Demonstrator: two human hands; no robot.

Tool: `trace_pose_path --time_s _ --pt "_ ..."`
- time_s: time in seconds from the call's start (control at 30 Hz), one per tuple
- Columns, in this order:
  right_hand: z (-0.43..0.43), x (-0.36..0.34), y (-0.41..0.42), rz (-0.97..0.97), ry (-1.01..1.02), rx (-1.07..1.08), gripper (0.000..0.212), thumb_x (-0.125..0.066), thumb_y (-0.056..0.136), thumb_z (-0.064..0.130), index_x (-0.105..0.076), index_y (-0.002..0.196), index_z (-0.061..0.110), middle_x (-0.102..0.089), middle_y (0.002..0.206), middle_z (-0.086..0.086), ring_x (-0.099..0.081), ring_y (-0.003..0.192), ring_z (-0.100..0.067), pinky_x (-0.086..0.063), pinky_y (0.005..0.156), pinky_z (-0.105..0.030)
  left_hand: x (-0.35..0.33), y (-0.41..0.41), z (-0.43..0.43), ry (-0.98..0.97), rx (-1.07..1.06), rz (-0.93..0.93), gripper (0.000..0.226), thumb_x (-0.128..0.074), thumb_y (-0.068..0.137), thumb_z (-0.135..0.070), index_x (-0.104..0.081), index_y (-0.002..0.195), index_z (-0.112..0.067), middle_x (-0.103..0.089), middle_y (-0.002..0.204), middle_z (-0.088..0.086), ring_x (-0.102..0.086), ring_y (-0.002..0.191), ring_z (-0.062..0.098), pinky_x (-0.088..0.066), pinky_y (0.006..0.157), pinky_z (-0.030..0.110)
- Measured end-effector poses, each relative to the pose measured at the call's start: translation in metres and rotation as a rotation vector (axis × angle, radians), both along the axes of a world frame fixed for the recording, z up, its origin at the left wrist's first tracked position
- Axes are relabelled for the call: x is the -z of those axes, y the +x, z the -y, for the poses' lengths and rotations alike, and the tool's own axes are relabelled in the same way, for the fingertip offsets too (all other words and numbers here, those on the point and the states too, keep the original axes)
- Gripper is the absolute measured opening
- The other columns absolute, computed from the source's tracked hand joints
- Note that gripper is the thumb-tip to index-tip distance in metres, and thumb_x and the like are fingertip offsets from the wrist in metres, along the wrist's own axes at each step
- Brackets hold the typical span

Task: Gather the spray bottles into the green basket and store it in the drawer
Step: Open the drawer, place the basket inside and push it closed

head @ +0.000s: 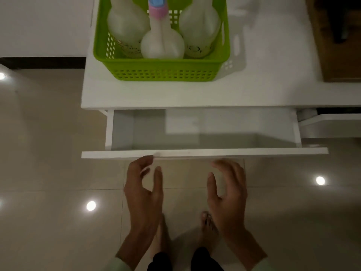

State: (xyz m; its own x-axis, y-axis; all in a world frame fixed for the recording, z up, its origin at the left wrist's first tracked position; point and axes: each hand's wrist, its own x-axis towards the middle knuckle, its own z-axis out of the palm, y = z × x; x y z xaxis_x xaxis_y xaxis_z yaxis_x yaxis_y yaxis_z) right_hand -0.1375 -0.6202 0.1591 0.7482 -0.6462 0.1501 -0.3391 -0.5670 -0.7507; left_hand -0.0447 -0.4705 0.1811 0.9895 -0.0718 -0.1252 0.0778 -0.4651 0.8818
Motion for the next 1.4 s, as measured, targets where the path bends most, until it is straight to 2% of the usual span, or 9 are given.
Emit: trace_pose_path --time_s 0.07,0.13,0.23,0.3,0.43,0.8,1.17,1.27,1.4 --pt "0.010 -0.017 0.006 -0.111 -0.167 -0.085 0.040 -0.062 0.091 0.011 -0.062 0.131 0.010 -0.058 0.134 -0.006 -0.049 0.131 -0.023 -0.038 0.111 -0.033 -0.015 0.001 0.000 0.218 0.229 0.160 0.038 -0.062 0.092 -0.023 -0.054 0.129 -0.024 -0.053 0.133 -0.009 -0.050 0.126 0.007 -0.042 0.104 0.022" --pt "0.019 -0.030 0.017 -0.311 -0.275 -0.184 0.049 -0.064 0.091 0.014 -0.057 0.139 0.010 -0.055 0.142 -0.010 -0.045 0.138 -0.028 -0.034 0.117 -0.044 -0.021 0.008 0.004 0.415 0.423 0.202 0.048 -0.063 0.093 -0.023 -0.049 0.138 -0.020 -0.046 0.147 0.002 -0.039 0.139 0.018 -0.033 0.116 0.036" --pt "0.025 -0.034 0.028 -0.519 -0.358 -0.316 0.050 -0.061 0.092 0.021 -0.056 0.141 0.010 -0.060 0.135 -0.011 -0.050 0.132 -0.031 -0.026 0.121 -0.051 -0.019 0.016 0.006 0.643 0.633 0.179 0.055 -0.057 0.097 -0.034 -0.041 0.147 -0.018 -0.041 0.154 0.006 -0.029 0.147 0.024 -0.019 0.123 0.050" --pt "0.028 -0.036 0.031 -0.539 -0.381 -0.327 0.046 -0.062 0.090 0.019 -0.060 0.135 0.009 -0.063 0.126 -0.011 -0.056 0.123 -0.032 -0.028 0.121 -0.050 -0.018 0.020 0.004 0.700 0.680 0.185 0.055 -0.057 0.096 -0.036 -0.042 0.146 -0.018 -0.046 0.149 0.007 -0.035 0.144 0.025 -0.021 0.121 0.051" --pt "0.028 -0.040 0.028 -0.571 -0.382 -0.355 0.041 -0.060 0.091 0.017 -0.062 0.131 0.011 -0.065 0.122 -0.009 -0.058 0.117 -0.031 -0.032 0.117 -0.050 -0.024 0.017 0.002 0.718 0.699 0.206 0.053 -0.060 0.094 -0.032 -0.045 0.143 -0.016 -0.052 0.144 0.009 -0.043 0.138 0.028 -0.027 0.119 0.053" --pt "0.001 -0.048 -0.017 -0.619 -0.319 -0.362 0.043 -0.058 0.089 0.002 -0.064 0.131 0.010 -0.066 0.124 -0.009 -0.058 0.118 -0.030 -0.033 0.116 -0.050 -0.036 -0.018 -0.030 0.752 0.832 0.109 0.059 -0.048 0.100 -0.035 -0.026 0.154 -0.023 -0.035 0.157 0.003 -0.026 0.147 0.022 -0.014 0.124 0.046" --pt "-0.025 -0.048 -0.073 -0.585 -0.283 -0.357 0.058 -0.074 0.059 -0.007 -0.073 0.114 0.010 -0.071 0.108 -0.007 -0.067 0.101 -0.031 -0.051 0.100 -0.051 -0.047 -0.067 -0.058 0.748 0.863 0.020 0.052 -0.040 0.102 -0.037 -0.028 0.152 -0.028 -0.036 0.156 -0.002 -0.028 0.146 0.019 -0.013 0.124 0.044" --pt "-0.029 -0.048 -0.084 -0.573 -0.282 -0.348 0.048 -0.053 0.070 0.006 -0.074 0.113 0.013 -0.072 0.106 -0.005 -0.068 0.100 -0.028 -0.052 0.097 -0.045 -0.048 -0.074 -0.062 0.734 0.841 -0.017 0.048 -0.046 0.101 -0.032 -0.038 0.149 -0.030 -0.045 0.151 -0.003 -0.036 0.143 0.019 -0.018 0.123 0.044" --pt "-0.032 -0.051 -0.090 -0.557 -0.272 -0.334 0.062 -0.029 0.070 0.015 -0.074 0.112 0.017 -0.071 0.105 0.000 -0.067 0.098 -0.024 -0.042 0.097 -0.036 -0.049 -0.076 -0.059 0.741 0.802 -0.057 0.042 -0.060 0.095 -0.023 -0.056 0.137 -0.030 -0.060 0.137 -0.004 -0.051 0.131 0.021 -0.033 0.114 0.046"
